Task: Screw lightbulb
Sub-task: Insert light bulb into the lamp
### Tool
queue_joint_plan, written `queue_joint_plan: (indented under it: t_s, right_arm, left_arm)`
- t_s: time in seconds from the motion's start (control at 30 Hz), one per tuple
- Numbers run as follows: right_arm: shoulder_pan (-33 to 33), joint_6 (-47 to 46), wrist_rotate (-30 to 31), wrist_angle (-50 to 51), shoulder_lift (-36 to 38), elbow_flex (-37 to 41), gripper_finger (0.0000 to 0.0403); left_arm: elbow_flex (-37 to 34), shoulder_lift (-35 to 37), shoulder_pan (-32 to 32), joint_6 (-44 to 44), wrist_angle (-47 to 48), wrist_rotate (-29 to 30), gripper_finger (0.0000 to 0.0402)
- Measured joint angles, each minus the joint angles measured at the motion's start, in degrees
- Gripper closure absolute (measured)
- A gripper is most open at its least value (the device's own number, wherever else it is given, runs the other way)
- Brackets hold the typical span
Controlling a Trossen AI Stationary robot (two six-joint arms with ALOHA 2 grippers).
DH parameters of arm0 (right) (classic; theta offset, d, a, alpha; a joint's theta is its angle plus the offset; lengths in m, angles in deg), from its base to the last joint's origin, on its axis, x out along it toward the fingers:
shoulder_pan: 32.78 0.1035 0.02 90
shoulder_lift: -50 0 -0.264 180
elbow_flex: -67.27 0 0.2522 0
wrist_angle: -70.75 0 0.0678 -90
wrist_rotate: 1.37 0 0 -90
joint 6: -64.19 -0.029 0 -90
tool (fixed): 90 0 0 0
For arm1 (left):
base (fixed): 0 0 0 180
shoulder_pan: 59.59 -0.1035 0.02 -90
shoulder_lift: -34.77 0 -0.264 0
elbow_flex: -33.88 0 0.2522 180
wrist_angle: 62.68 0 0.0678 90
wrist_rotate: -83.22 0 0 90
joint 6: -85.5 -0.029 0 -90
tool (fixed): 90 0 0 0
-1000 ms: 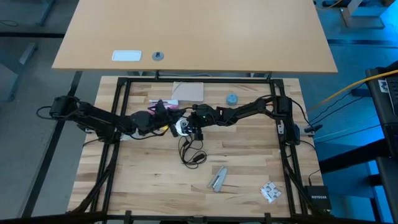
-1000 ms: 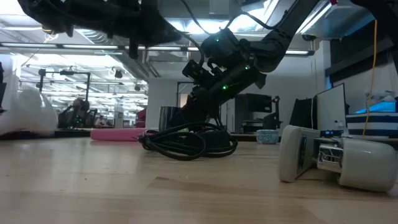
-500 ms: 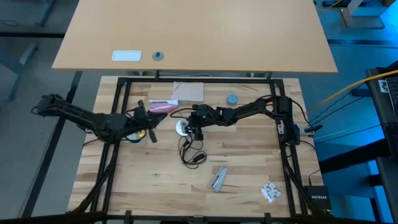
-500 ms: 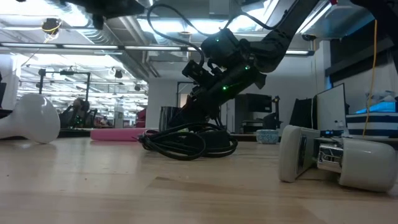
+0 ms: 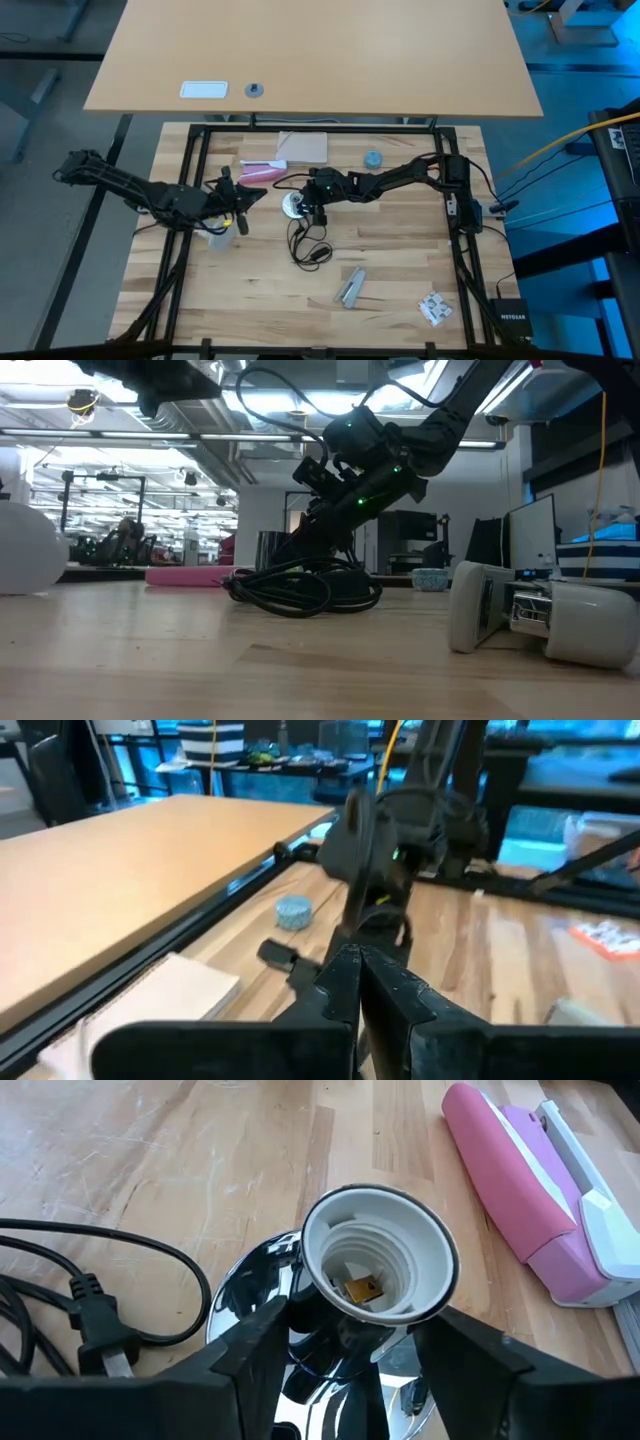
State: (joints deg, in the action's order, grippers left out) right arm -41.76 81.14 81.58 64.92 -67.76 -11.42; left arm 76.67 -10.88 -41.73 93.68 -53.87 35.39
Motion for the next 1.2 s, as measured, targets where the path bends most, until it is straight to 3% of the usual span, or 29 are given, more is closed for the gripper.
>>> queue_joint_plan:
  t_s: [0.27,0.43,0.9,1.03,1.2]
  right_arm:
    - [0.0,0.0,1.5,0.2,-0.1,0.0,0.0123]
    - [-0.1,0.0,1.7,0.0,-0.1,0.0,0.0093]
    - [-0.1,-0.1,1.7,0.0,-0.1,0.0,0.0086]
    - [0.0,-0.1,1.5,0.0,0.0,0.0,0.0086]
    - [-0.1,-0.2,0.7,0.0,0.0,0.0,0.0086]
  left_arm:
    - [0.0,0.0,-1.4,5.1,3.6,0.0,0.0398]
    - [0.0,0.0,-1.4,1.6,3.1,0.0,0.0398]
    - [0.0,0.0,-1.7,-3.7,3.2,0.7,0.0397]
    - [0.0,0.0,-4.4,-3.1,7.0,1.1,0.0357]
    - [-0.1,0.0,-8.4,-1.0,14.4,1.1,0.0261]
